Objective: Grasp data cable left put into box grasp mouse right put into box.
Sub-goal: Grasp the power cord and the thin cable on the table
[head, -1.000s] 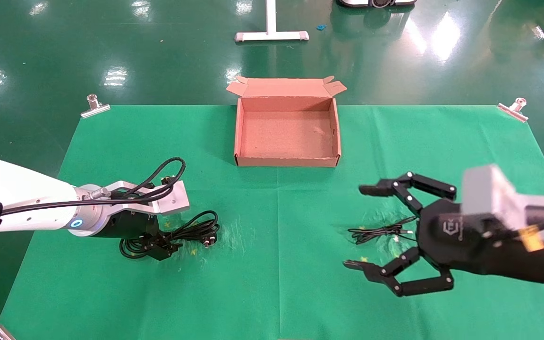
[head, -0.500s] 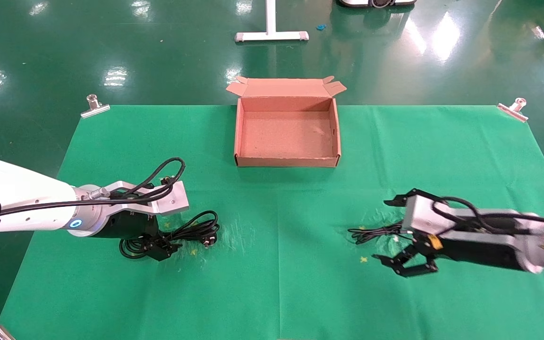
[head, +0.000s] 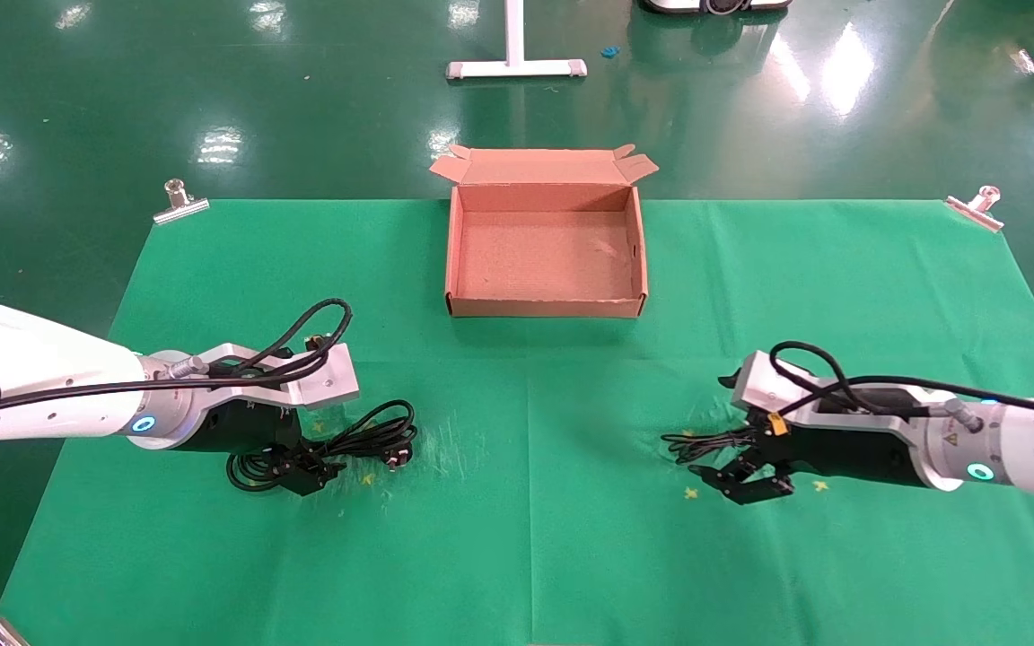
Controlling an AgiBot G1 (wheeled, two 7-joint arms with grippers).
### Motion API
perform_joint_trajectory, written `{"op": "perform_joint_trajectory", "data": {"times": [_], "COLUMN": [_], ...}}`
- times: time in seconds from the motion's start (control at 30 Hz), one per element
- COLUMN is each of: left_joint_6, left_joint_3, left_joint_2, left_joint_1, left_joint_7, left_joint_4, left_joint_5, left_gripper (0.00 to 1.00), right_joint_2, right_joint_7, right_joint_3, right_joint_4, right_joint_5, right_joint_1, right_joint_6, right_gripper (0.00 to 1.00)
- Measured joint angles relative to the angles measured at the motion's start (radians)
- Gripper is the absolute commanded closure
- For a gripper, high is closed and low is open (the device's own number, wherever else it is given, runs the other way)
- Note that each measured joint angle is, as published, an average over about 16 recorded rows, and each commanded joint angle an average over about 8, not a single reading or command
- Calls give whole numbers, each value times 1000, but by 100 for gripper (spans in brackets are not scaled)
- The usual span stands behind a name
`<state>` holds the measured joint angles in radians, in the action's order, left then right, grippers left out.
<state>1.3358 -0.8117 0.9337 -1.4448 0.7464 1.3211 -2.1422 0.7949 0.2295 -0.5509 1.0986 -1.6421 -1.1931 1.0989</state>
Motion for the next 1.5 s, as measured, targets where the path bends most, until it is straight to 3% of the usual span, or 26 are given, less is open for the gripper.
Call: {"op": "perform_joint_trajectory", "data": {"times": [0.2,0.27,0.43,0.47,0.5,1.5], "left_joint_6": [0,0,0,0,0,0], "left_joint_3": [0,0,0,0,0,0], "left_joint_2": [0,0,0,0,0,0], "left_joint_1": [0,0,0,0,0,0], "left_joint_7": [0,0,0,0,0,0], "left_joint_4": [0,0,0,0,0,0], "left_joint_5": [0,0,0,0,0,3], "left_gripper": [73,98,100,100,100,100], "right_joint_2": [15,17,21,21,22,16], "right_joint_7": [1,1,1,2,2,0], "right_joint_3": [-7,-9,-12,-12,-12,-8], "right_joint_4": [-24,-27,-31,-31,-32,-25], "right_joint_5": [-18,-23,-30,-31,-32,-21], "right_joint_1": [-6,-6,-6,-6,-6,-4], "right_joint_6": [-12,-15,-20,-20,-20,-15], "right_gripper": [2,23,86,96,100,100]}}
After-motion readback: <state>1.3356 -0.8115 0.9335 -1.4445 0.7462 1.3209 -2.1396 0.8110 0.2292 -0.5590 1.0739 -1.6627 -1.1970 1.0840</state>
